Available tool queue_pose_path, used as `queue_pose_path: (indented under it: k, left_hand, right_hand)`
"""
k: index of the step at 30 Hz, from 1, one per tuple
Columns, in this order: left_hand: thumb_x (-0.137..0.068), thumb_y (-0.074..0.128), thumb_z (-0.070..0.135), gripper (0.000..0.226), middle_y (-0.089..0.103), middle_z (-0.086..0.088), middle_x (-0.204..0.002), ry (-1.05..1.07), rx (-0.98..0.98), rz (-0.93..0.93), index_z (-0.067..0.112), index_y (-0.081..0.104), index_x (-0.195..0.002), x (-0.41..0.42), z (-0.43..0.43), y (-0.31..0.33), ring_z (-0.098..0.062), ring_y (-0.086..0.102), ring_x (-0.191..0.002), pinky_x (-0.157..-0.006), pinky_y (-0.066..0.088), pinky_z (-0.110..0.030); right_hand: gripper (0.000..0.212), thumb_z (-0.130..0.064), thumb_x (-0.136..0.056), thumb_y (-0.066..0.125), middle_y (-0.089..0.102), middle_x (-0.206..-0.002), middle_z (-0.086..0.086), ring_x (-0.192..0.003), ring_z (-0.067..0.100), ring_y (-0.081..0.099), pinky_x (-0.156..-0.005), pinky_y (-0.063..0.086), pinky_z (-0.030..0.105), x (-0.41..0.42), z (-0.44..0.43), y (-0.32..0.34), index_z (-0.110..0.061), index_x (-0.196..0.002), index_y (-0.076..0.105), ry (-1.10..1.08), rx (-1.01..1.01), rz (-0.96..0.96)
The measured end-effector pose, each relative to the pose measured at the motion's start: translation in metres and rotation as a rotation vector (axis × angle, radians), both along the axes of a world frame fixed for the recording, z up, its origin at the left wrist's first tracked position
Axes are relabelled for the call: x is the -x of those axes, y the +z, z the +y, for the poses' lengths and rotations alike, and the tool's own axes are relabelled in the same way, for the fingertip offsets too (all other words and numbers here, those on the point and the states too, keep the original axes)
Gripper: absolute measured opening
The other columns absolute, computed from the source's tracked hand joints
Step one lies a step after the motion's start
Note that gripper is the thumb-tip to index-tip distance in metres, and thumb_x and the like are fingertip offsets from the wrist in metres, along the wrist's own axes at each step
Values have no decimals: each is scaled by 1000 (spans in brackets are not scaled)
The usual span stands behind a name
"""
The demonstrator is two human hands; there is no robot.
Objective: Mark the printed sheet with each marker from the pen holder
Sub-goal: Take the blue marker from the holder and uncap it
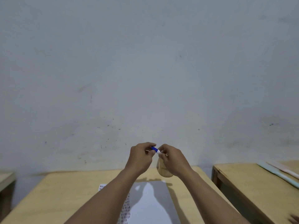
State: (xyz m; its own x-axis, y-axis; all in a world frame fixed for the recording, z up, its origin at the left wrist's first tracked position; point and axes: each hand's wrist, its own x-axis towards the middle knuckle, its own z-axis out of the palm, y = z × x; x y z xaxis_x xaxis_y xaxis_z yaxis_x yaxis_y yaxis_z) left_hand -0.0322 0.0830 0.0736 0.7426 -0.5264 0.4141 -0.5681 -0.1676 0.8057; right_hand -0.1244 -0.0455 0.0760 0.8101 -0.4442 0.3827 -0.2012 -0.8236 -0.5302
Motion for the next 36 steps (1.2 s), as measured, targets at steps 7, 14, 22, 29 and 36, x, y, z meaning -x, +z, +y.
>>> queue_pose_path:
  k: [7,14,22,29,36]
  left_hand:
    - [-89,70,9,13,77,2,-76,73,150,137,19,78,-88,2,39,-12,-20,74,-77,-81,61,-43]
    - [-91,69,7,12,77,-10,-84,26,243,282,15,77,-87,-2,76,-16,-23,77,-85,-79,63,-41]
    - [-93,68,13,13,76,-14,-83,-5,151,277,12,77,-83,0,96,-19,-22,75,-79,-77,63,-39]
    - [-90,73,17,10,75,-13,-83,92,87,274,7,77,-90,-10,112,-27,-24,75,-80,-74,64,-39]
    - [-79,83,14,15,78,-8,-85,394,-18,218,8,80,-92,-42,143,-66,-17,72,-79,-70,46,-15]
  right_hand:
    - [17,-23,-97,58,56,-98,-11,-75,-1,58,-85,47,31,5,38,-15,-23,-113,63,-10,-24,-196]
    - [39,-45,-96,63,55,-65,3,-56,15,51,-45,47,24,6,103,-22,-9,-83,67,15,-1091,-268]
    - [15,-11,-99,62,62,-60,4,-48,8,58,-47,52,18,-12,121,-31,-2,-87,64,181,-1650,-506]
    - [14,-13,-96,64,62,-68,7,-56,12,58,-54,56,21,-11,121,-41,-5,-84,66,145,-1526,-462]
    - [10,-14,-96,65,63,-71,7,-58,13,58,-58,57,25,-22,128,-57,-6,-90,65,78,-1522,-385]
